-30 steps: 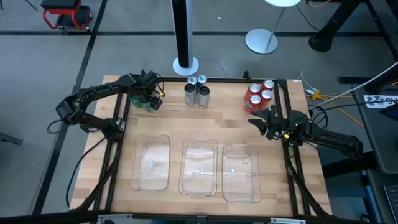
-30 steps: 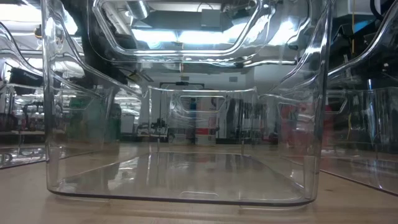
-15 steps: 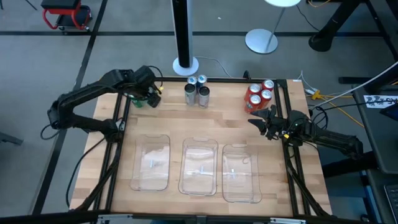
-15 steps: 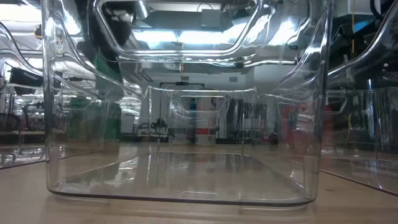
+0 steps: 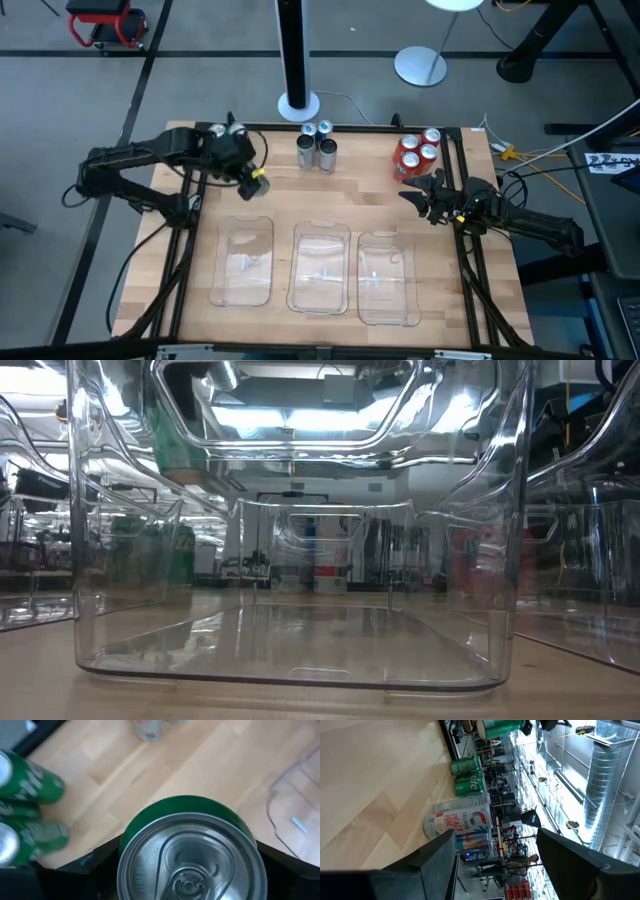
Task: Sort soda cans
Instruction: Put the bottom right green soda can into the left transparent bin
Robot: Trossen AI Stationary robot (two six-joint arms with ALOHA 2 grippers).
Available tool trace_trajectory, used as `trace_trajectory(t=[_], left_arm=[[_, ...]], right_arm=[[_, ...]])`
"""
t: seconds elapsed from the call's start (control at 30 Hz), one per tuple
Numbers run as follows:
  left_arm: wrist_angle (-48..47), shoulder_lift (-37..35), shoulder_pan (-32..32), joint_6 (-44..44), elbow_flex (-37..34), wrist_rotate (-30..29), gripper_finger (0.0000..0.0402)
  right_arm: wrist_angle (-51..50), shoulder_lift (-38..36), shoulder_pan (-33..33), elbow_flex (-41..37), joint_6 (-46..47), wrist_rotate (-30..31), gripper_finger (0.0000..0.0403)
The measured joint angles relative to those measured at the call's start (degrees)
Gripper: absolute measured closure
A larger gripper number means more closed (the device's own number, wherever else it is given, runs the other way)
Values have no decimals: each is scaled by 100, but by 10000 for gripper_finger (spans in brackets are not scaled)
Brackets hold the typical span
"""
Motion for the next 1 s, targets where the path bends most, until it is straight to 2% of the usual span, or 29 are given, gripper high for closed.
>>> trace_trajectory(t=[0.3,0.53,1.0], left_arm=[[-179,-2,-1363,-1168,-2,6,102],[-177,2,-2178,-2083,-2,-8,102],[-129,784,-3170,-2990,-83,-3,103]], right_arm=[[0,0,0,0,0,0,125],[0,0,0,0,0,0,125],[0,0,2,0,0,2,125]])
